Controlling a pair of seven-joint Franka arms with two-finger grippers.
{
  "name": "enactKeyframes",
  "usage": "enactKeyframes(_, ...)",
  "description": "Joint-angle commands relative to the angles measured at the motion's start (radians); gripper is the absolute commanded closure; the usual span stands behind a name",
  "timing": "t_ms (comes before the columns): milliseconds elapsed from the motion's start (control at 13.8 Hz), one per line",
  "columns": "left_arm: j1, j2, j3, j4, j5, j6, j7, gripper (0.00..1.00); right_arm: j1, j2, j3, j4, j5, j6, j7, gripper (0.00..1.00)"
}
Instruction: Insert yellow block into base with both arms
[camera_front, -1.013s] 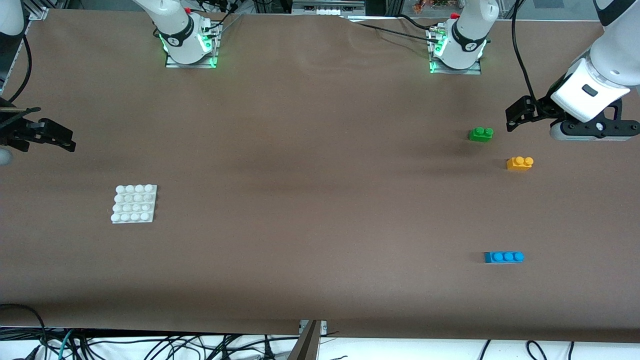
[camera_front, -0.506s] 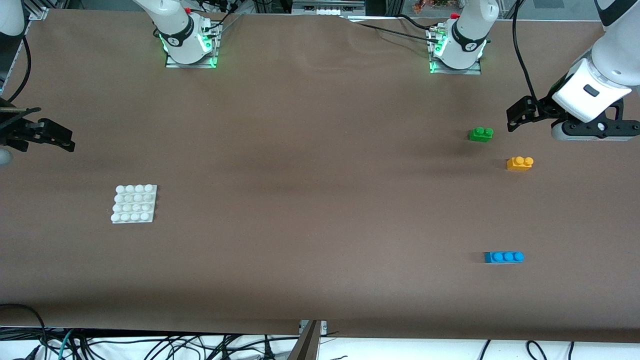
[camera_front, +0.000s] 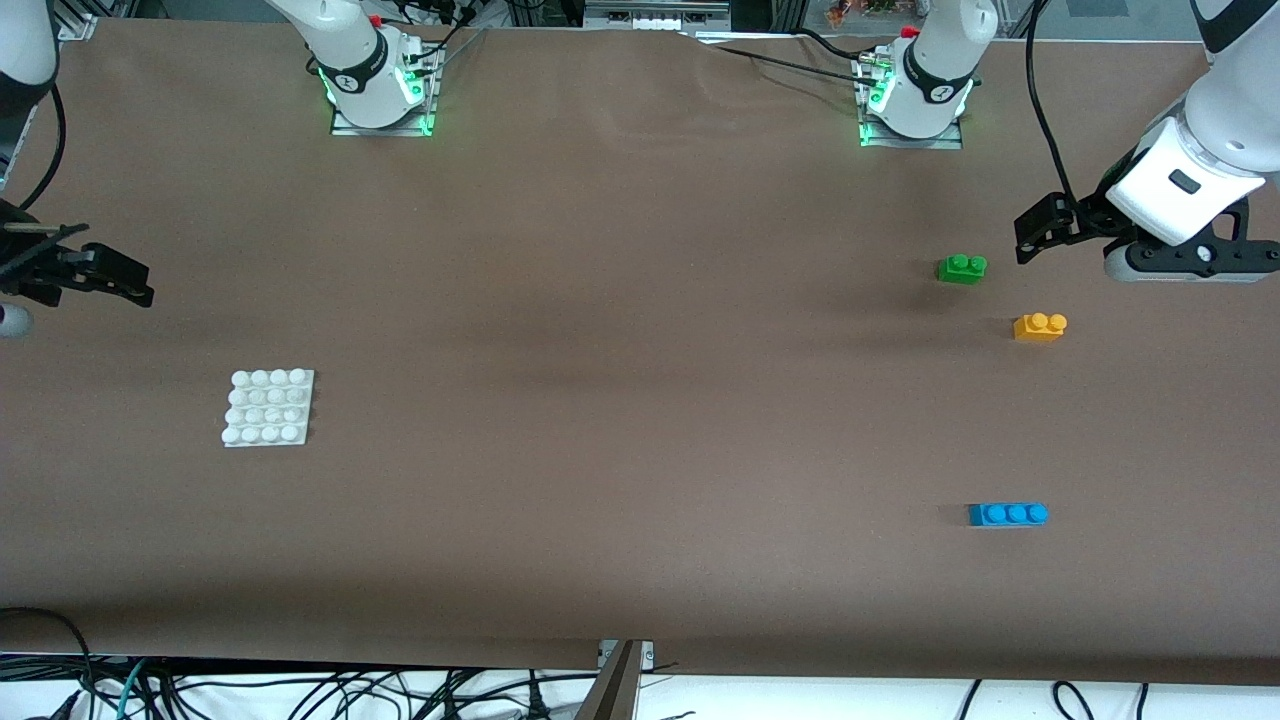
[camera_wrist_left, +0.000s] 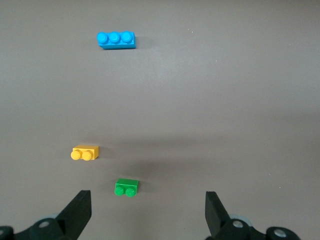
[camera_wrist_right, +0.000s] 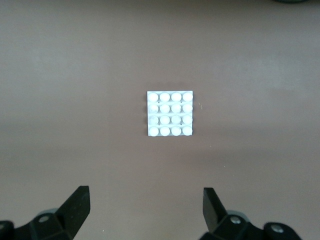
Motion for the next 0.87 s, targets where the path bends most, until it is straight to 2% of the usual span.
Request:
enactKeyframes(0, -0.004, 0.016, -0.002, 0.034, 0.028, -0.02, -0.012, 0.0, -0.022, 0.041, -0.014, -0.001, -0.015, 0.004, 0.006, 0.0)
enactKeyframes(362, 0.0, 0.036, -0.001, 0.034, 0.03, -0.014, -0.012, 0.0, -0.075, 0.17, -0.017, -0.026, -0.015, 0.05, 0.006, 0.0)
enactKeyframes(506, 0.002, 0.05, 0.002, 0.036, 0.028, -0.009, -0.012, 0.0, -0.086, 0.207, -0.017, -0.091, -0.016, 0.139, 0.006, 0.0)
enactKeyframes(796, 0.0, 0.053, -0.004, 0.036, 0.03, -0.009, -0.015, 0.0, -0.094, 0.232, -0.023, -0.276, -0.016, 0.403, 0.006, 0.0)
